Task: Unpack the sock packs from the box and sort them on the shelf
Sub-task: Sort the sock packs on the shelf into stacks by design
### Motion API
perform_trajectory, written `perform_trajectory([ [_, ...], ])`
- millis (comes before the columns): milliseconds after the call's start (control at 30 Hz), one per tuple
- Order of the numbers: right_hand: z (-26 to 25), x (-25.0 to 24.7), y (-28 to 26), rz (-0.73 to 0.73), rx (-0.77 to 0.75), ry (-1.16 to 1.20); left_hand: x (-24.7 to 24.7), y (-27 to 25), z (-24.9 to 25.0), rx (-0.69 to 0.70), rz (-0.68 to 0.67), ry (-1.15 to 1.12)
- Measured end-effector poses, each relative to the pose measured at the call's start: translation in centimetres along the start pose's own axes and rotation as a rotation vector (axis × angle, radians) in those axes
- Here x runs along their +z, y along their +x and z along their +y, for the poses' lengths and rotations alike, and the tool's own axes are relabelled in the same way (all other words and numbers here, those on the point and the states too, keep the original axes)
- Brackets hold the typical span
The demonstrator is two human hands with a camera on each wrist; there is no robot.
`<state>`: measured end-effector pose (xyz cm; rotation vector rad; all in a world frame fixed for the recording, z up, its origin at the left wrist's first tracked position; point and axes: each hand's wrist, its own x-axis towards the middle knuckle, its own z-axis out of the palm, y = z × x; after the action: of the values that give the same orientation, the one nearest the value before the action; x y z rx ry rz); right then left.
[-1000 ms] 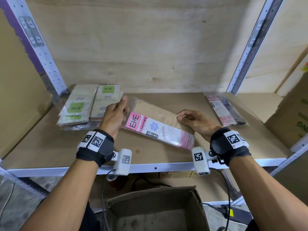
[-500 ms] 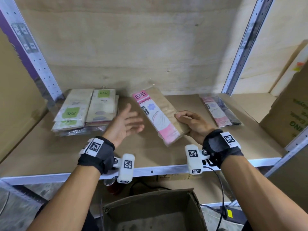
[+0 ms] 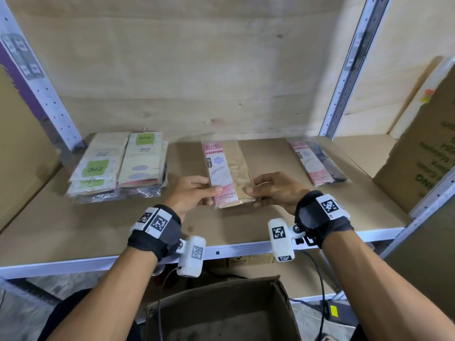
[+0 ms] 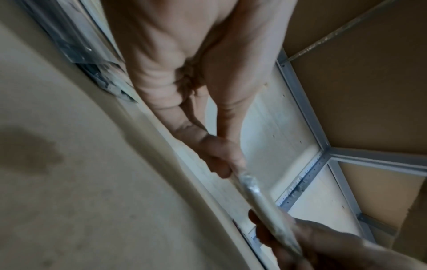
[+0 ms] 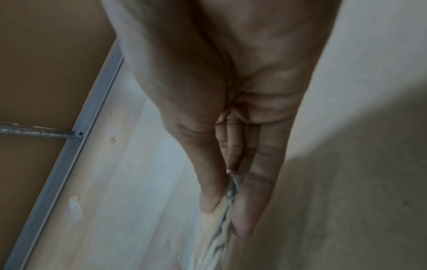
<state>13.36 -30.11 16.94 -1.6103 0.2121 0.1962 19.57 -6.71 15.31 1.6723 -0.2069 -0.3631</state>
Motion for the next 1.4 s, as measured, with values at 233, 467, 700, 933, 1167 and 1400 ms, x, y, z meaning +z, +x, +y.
perform_trajectory([
  [233,-0.1,-1.5,0.8,0.276,-0.020,-0.173,2.5,1.8,1.4,-0.010,0.120,0.013],
  [467,0.4,-4.0,0.8,0.339,0.093,-0.546,3.6,2.7,1.6,-0.111,0.026,0.259],
  [700,0.4,-3.9,1.1,0.319,0.040,-0.625,5.8,3.8,2.4,-0.173,-0.098,0.152],
  [933,0.1,-6.5,1.1,0.414,0.044,-0.591,9.3,6.9,3.7,-0.182,-0.146,0.136],
  [1167,-0.3,-8.3,0.6,0.463,0.073,-0.648,12.5,8.4,4.1,-0.176,-0.176,0.146],
  [1400,-0.6,-8.8,0.2,0.435,0.067,-0.651,12.7,8.8,4.3,-0.183,-0.167,0.154],
])
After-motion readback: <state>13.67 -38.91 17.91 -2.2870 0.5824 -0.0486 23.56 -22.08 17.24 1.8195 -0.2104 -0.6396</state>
